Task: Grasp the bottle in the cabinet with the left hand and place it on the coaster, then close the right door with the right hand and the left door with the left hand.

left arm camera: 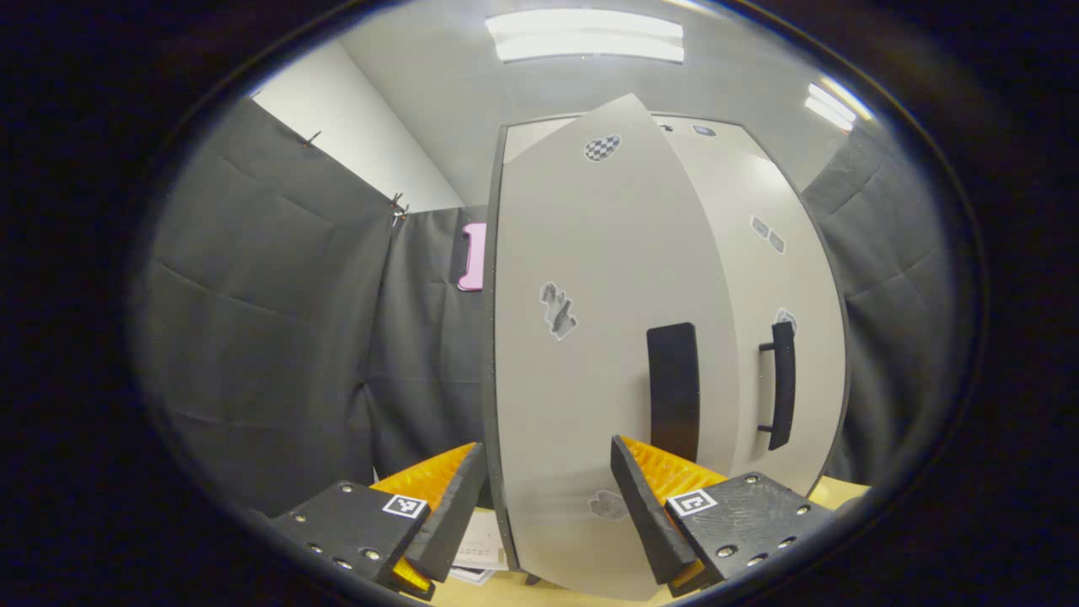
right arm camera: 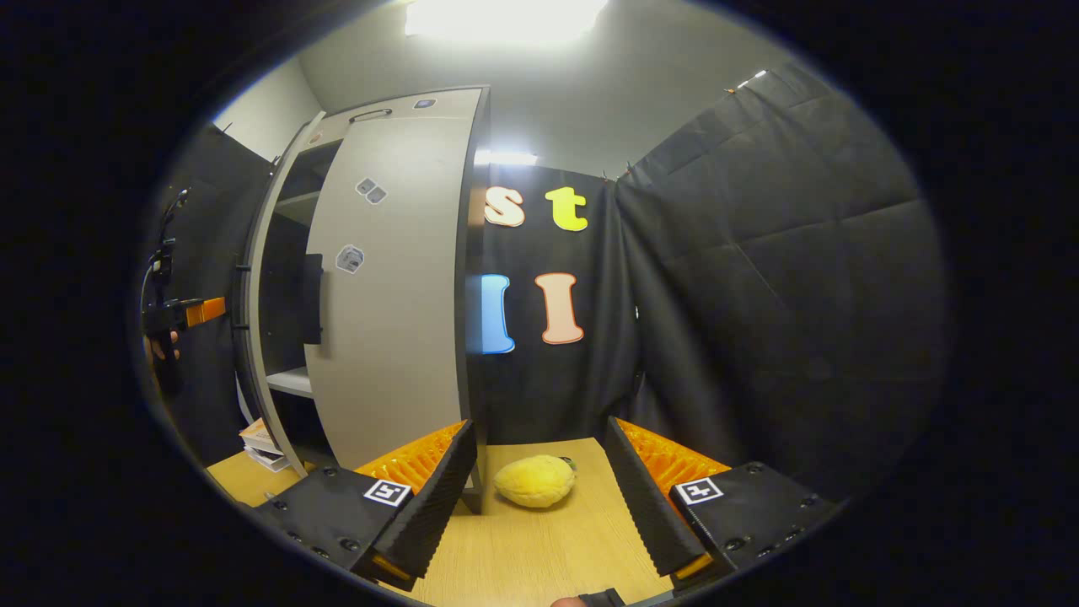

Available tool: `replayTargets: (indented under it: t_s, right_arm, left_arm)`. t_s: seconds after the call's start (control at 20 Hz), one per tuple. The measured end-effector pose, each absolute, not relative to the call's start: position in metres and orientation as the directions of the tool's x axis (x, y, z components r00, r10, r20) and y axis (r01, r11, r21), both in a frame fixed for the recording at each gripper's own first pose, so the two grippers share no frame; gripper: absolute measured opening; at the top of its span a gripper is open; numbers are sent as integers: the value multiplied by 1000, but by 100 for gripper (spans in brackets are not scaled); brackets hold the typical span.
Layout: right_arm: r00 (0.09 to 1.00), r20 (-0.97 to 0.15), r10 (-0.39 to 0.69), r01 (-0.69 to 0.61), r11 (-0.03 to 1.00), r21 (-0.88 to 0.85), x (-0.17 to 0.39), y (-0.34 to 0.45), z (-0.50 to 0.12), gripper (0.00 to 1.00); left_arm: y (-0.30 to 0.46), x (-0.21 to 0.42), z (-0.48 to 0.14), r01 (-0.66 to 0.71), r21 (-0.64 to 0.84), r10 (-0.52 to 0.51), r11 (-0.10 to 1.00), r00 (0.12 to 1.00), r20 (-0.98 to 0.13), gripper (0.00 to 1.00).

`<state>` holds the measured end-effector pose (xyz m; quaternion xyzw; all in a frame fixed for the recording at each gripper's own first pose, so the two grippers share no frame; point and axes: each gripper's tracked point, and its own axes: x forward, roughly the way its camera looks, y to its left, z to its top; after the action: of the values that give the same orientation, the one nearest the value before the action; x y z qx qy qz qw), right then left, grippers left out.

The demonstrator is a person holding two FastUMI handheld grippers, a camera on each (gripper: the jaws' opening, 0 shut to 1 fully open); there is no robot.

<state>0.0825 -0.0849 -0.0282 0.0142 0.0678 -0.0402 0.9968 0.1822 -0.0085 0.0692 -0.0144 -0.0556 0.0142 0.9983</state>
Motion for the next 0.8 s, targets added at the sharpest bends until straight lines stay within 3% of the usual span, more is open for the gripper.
replayTargets:
  t_s: [0.4, 0.45, 0.75, 0.8]
  right_arm:
    - [994, -79, 80, -76, 996, 53, 76, -37, 6, 98]
    - [994, -67, 90, -87, 995, 53, 72, -31, 12, 98]
    - [994, -52, 92, -90, 995, 33, 48, -12, 28, 98]
    - [996, -49, 81, -79, 996, 27, 44, -12, 30, 94]
  left_arm:
    - [34, 102, 65, -73, 50, 67, 996, 992, 104, 94]
    - [39, 91, 65, -72, 62, 65, 996, 993, 102, 87]
    - [56, 43, 52, -55, 48, 51, 997, 996, 69, 88]
    - [59, 34, 50, -53, 43, 50, 998, 997, 67, 87]
